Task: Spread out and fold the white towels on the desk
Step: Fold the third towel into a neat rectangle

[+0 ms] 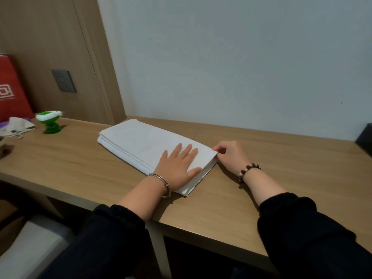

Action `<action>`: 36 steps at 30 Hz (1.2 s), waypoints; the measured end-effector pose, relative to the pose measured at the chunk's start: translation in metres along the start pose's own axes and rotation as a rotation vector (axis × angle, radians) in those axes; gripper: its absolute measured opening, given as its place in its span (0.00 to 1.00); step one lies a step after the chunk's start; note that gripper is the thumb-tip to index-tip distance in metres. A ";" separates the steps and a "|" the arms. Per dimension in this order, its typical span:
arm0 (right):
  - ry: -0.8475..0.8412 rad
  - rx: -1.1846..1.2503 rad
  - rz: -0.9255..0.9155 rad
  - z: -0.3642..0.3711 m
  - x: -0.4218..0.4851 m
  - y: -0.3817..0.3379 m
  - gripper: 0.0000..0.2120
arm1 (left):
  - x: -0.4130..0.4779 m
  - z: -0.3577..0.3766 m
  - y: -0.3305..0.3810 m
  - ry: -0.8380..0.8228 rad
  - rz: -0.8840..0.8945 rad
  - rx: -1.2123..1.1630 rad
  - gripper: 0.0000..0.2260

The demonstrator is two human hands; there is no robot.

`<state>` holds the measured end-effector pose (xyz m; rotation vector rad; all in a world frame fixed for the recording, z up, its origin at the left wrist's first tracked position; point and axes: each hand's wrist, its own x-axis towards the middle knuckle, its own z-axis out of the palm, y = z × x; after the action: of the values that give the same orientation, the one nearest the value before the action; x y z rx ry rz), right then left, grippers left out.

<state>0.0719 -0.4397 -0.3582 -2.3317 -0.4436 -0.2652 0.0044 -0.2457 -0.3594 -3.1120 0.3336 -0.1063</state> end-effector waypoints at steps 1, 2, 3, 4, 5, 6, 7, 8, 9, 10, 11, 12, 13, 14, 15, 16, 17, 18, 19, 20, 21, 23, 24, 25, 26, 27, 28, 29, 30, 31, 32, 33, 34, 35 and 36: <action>-0.019 -0.057 -0.008 0.000 0.001 0.002 0.11 | 0.001 0.000 0.000 -0.026 0.000 0.010 0.30; -0.033 -0.070 -0.004 0.001 0.003 0.004 0.10 | 0.001 -0.001 0.001 -0.055 -0.008 0.016 0.32; -0.040 -0.065 0.006 0.001 0.005 0.005 0.10 | 0.002 -0.001 0.003 -0.081 -0.021 0.020 0.34; -0.041 -0.058 0.017 0.002 0.006 0.005 0.10 | 0.003 -0.001 0.005 -0.102 -0.035 0.021 0.36; -0.048 -0.054 0.030 0.002 0.007 0.005 0.10 | 0.004 -0.001 0.007 -0.113 -0.047 0.022 0.38; -0.064 -0.035 0.050 0.001 0.009 0.005 0.11 | 0.004 -0.001 0.009 -0.116 -0.057 0.022 0.39; -0.091 -0.001 0.077 -0.001 0.011 0.006 0.12 | 0.003 -0.001 0.011 -0.113 -0.064 0.021 0.39; -0.123 0.044 0.112 -0.005 0.013 0.006 0.13 | 0.003 -0.002 0.011 -0.109 -0.068 0.018 0.39; -0.154 0.087 0.153 -0.008 0.015 0.006 0.14 | 0.002 -0.002 0.012 -0.107 -0.070 0.016 0.40; -0.182 0.127 0.197 -0.009 0.019 0.005 0.13 | 0.002 -0.002 0.013 -0.104 -0.072 0.016 0.40; -0.207 0.146 0.241 -0.007 0.023 0.001 0.12 | 0.002 -0.003 0.013 -0.099 -0.074 0.017 0.40; -0.232 0.141 0.283 -0.004 0.028 -0.005 0.13 | 0.001 -0.003 0.013 -0.096 -0.076 0.018 0.40; -0.253 0.119 0.324 0.002 0.032 -0.012 0.17 | 0.001 -0.003 0.014 -0.093 -0.078 0.017 0.41; -0.263 0.086 0.354 0.008 0.035 -0.019 0.21 | 0.001 -0.003 0.014 -0.092 -0.079 0.015 0.41; -0.258 0.040 0.365 0.015 0.038 -0.023 0.24 | 0.001 -0.003 0.014 -0.091 -0.079 0.011 0.41; -0.246 -0.017 0.359 0.021 0.039 -0.025 0.25 | 0.001 -0.003 0.014 -0.088 -0.079 0.007 0.41; -0.236 -0.075 0.345 0.025 0.040 -0.024 0.26 | 0.000 -0.003 0.014 -0.083 -0.081 0.004 0.41; -0.230 -0.115 0.332 0.027 0.040 -0.023 0.26 | 0.000 -0.003 0.014 -0.076 -0.084 0.002 0.41; -0.227 -0.129 0.325 0.028 0.040 -0.020 0.26 | -0.001 -0.002 0.014 -0.069 -0.087 0.001 0.41; -0.223 -0.126 0.324 0.028 0.041 -0.018 0.26 | -0.002 -0.001 0.013 -0.068 -0.084 -0.005 0.41; -0.219 -0.124 0.329 0.028 0.041 -0.017 0.26 | -0.001 0.000 0.012 -0.073 -0.069 -0.020 0.40; -0.205 -0.140 0.322 0.028 0.041 -0.016 0.27 | -0.001 0.001 0.003 -0.086 -0.023 -0.076 0.36; -0.194 -0.147 0.310 0.029 0.042 -0.016 0.27 | -0.001 0.001 -0.006 -0.082 -0.007 -0.100 0.32; -0.183 -0.144 0.305 0.029 0.042 -0.016 0.28 | -0.002 0.000 -0.019 -0.069 -0.009 -0.111 0.28; -0.175 -0.133 0.303 0.029 0.043 -0.016 0.28 | -0.005 0.001 -0.034 -0.047 -0.037 -0.113 0.25; -0.169 -0.119 0.304 0.029 0.042 -0.016 0.28 | -0.009 0.002 -0.049 -0.016 -0.085 -0.108 0.24; -0.162 -0.116 0.308 0.030 0.042 -0.015 0.28 | -0.014 0.004 -0.062 0.020 -0.135 -0.102 0.24; -0.150 -0.138 0.315 0.030 0.040 -0.016 0.29 | -0.019 0.008 -0.070 0.052 -0.169 -0.097 0.24; -0.122 -0.187 0.319 0.029 0.037 -0.017 0.29 | -0.023 0.011 -0.072 0.077 -0.186 -0.095 0.24; -0.070 -0.272 0.303 0.029 0.034 -0.020 0.27 | -0.024 0.013 -0.070 0.095 -0.193 -0.096 0.24; 0.009 -0.386 0.262 0.028 0.032 -0.025 0.25 | -0.024 0.015 -0.065 0.108 -0.197 -0.101 0.24; 0.096 -0.497 0.201 0.027 0.030 -0.032 0.20 | -0.023 0.016 -0.059 0.116 -0.206 -0.109 0.25; 0.178 -0.560 0.131 0.026 0.029 -0.040 0.16 | -0.022 0.016 -0.052 0.123 -0.221 -0.120 0.25; 0.223 -0.575 0.071 0.027 0.028 -0.049 0.14 | -0.021 0.016 -0.045 0.130 -0.239 -0.132 0.25; 0.204 -0.560 0.035 0.029 0.025 -0.058 0.13 | -0.021 0.015 -0.038 0.139 -0.257 -0.135 0.25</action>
<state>0.0746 -0.3746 -0.3343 -2.8096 -0.2456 -0.6759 -0.0070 -0.2038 -0.3751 -3.2734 -0.0633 -0.3165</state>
